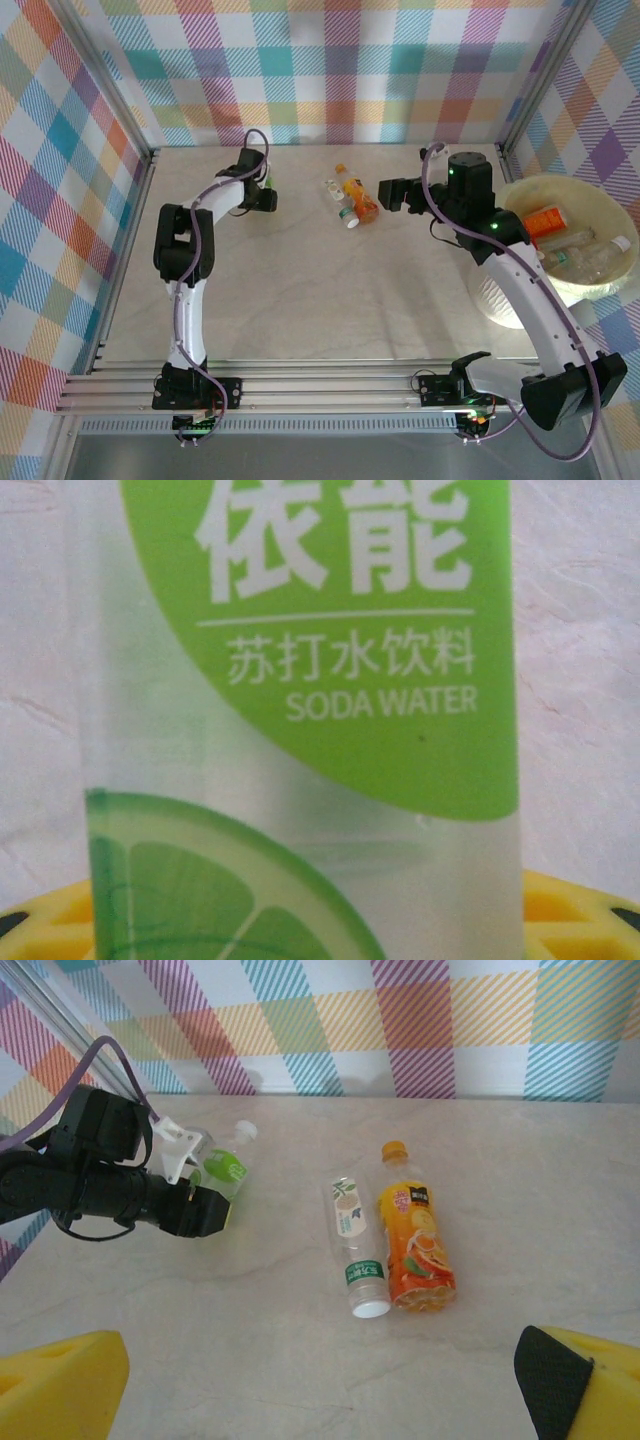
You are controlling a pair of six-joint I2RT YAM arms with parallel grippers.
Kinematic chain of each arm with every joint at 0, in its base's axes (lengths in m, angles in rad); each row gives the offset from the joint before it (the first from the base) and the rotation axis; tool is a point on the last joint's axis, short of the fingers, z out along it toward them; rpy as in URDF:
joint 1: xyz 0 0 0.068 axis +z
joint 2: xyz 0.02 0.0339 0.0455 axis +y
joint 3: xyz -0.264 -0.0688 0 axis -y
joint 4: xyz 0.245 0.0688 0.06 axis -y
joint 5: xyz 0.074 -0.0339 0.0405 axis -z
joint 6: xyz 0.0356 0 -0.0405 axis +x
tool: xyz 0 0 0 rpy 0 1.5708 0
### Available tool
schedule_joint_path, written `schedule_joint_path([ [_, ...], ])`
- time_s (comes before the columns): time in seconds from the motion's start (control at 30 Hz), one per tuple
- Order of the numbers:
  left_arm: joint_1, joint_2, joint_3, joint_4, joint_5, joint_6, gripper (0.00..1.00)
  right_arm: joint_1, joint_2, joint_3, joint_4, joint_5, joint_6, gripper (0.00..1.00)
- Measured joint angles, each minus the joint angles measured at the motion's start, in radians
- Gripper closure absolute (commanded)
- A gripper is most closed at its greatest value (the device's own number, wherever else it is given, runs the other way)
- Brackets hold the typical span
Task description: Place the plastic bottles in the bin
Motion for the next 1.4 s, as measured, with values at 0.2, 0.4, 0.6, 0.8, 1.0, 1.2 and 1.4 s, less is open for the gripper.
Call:
schedule_joint_path([
  [0.2, -0.064, -0.149, -0.21, 0.107, -0.009, -0.043, 0.57, 0.0, -0.023, -0.037, 0.017, -0.02, 0.034, 0.0],
  [0.4, -0.186, -0.307, -0.407, 0.208, -0.047, -0.084, 0.59, 0.0, -0.023, -0.056, 0.051, -0.05, 0.08, 0.0],
  [0.6, -0.337, -0.486, -0.578, 0.27, -0.117, -0.152, 0.6, 0.0, -0.012, -0.074, 0.089, -0.08, 0.12, 0.0],
  [0.8, -0.501, -0.703, -0.716, 0.364, -0.151, -0.213, 0.6, 0.0, 0.01, -0.134, 0.135, -0.086, 0.194, 0.0],
  [1.0, -0.604, -0.828, -0.716, 0.427, -0.14, -0.209, 0.62, 0.0, 0.082, -0.114, 0.136, -0.149, 0.264, 0.0],
  [1.2, -0.669, -0.85, -0.665, 0.438, -0.115, -0.152, 0.63, 0.0, 0.174, -0.018, 0.133, -0.327, 0.322, 0.0],
  [1.4, -0.673, -0.851, -0.643, 0.439, -0.131, -0.128, 0.63, -0.02, 0.187, -0.006, 0.174, -0.427, 0.374, 0.0],
])
